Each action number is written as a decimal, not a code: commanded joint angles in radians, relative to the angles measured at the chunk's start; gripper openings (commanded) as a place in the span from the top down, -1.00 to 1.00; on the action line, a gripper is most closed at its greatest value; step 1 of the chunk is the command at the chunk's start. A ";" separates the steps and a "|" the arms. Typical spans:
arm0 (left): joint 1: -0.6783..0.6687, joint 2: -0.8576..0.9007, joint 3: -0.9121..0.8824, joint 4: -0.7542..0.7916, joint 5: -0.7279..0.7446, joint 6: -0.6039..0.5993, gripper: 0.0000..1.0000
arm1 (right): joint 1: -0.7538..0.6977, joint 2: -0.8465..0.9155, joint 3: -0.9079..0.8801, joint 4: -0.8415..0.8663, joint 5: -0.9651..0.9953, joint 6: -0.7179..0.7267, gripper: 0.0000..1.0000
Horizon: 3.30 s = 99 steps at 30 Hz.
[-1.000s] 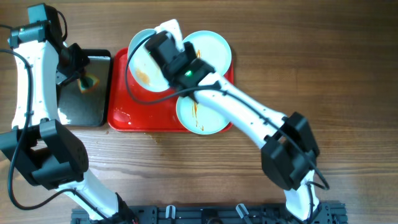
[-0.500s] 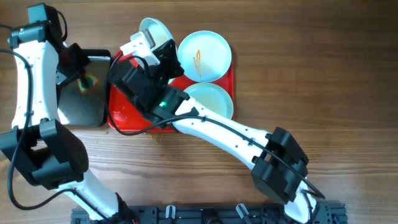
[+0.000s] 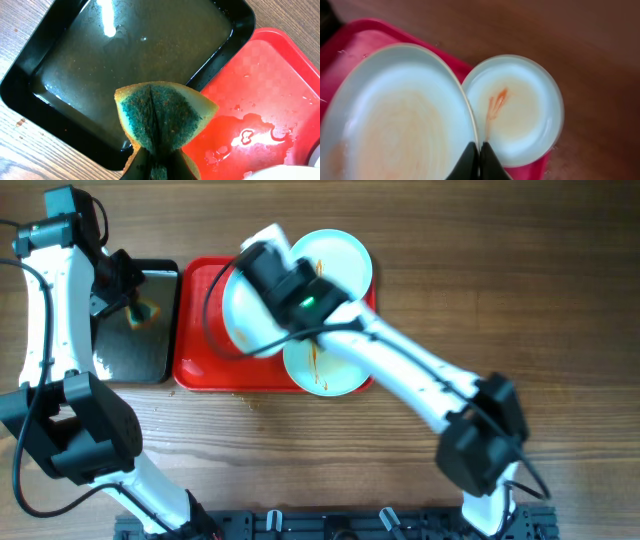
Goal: Clean dirty plates on tray and stack at the side
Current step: 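Lift the cleaned plate with the right gripper and place it right of tray, then grasp the lower plate rim with right gripper and drag it left, then scrub the held plate with the sponge in the left gripper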
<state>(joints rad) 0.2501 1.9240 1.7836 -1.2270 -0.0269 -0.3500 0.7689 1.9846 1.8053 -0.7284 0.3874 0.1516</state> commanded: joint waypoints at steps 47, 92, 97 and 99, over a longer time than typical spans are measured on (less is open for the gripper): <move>-0.019 -0.006 0.016 0.003 0.038 -0.006 0.92 | -0.405 -0.109 -0.571 -0.141 -0.681 0.267 0.31; -0.077 0.016 0.016 0.008 0.044 -0.039 0.92 | -0.080 0.250 -0.232 0.391 -0.590 0.349 0.21; -0.140 0.073 0.016 0.021 0.046 -0.026 0.92 | -0.048 0.251 -0.243 0.339 -0.556 0.411 0.49; -0.173 0.101 0.016 0.028 0.044 0.007 0.92 | -0.049 0.251 -0.243 0.319 -0.542 0.435 0.66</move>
<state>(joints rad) 0.1181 1.9854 1.7836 -1.2087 0.0063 -0.3779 0.7132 2.2238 1.5566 -0.3885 -0.1883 0.5438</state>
